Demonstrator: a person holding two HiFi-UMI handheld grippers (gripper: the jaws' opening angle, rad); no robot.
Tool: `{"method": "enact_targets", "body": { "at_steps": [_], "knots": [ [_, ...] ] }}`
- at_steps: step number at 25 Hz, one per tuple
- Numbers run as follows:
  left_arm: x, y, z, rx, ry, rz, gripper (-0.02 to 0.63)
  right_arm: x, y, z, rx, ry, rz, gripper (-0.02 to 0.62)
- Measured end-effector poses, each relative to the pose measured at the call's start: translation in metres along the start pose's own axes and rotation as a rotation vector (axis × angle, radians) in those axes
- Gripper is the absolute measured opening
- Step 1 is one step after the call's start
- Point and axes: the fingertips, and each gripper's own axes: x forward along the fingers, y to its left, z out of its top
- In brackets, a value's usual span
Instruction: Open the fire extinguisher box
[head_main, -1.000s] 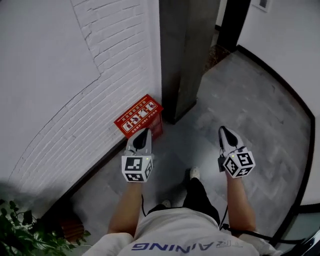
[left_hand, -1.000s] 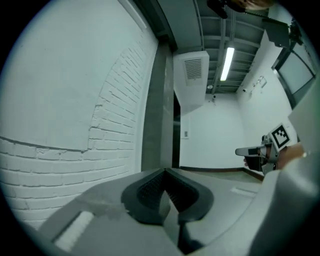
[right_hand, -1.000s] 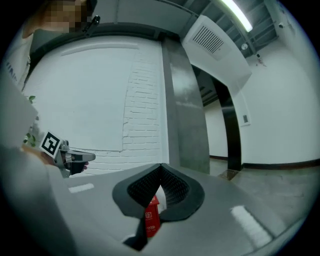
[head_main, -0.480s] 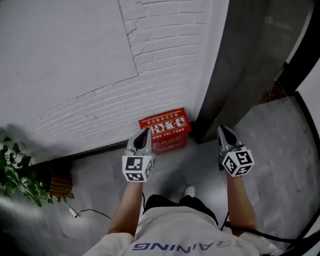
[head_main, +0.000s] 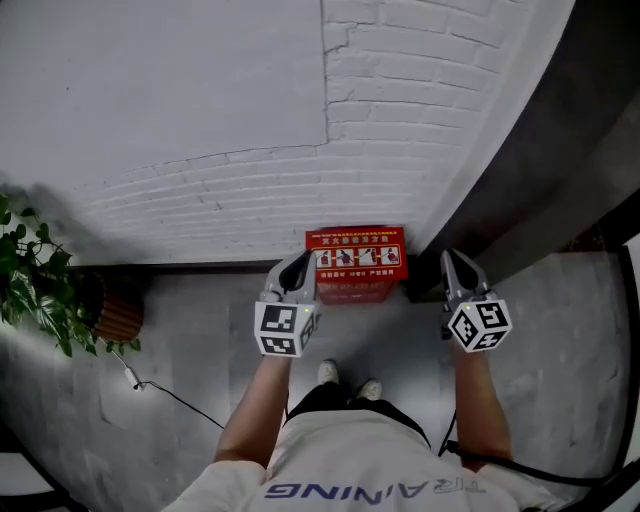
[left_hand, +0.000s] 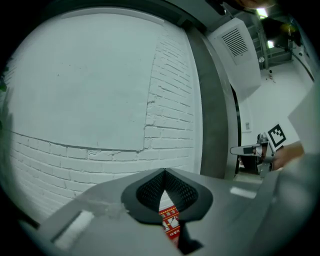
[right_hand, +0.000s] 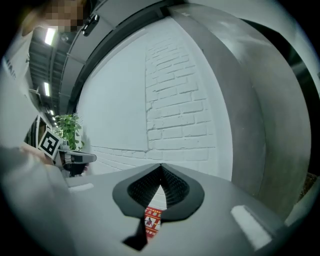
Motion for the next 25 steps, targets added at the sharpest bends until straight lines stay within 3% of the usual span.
{"method": "enact_targets", "body": {
  "at_steps": [6, 16, 20, 25],
  "knots": [
    [0.022, 0.023, -0.024, -0.018, 0.027, -0.011, 0.004, 0.029, 0.010, -0.015, -0.002, 0.026, -0.009, 0.003],
    [0.031, 0.039, -0.060, -0.047, 0.082, 0.058, 0.003, 0.058, 0.004, -0.051, 0.015, 0.094, 0.046, 0.003],
    [0.039, 0.033, -0.101, -0.076, 0.157, 0.092, 0.003, 0.064, -0.009, -0.090, 0.036, 0.144, 0.081, 0.003],
    [0.058, 0.027, -0.183, -0.066, 0.208, 0.129, 0.003, 0.067, -0.027, -0.172, 0.066, 0.229, 0.101, 0.003]
  ]
}}
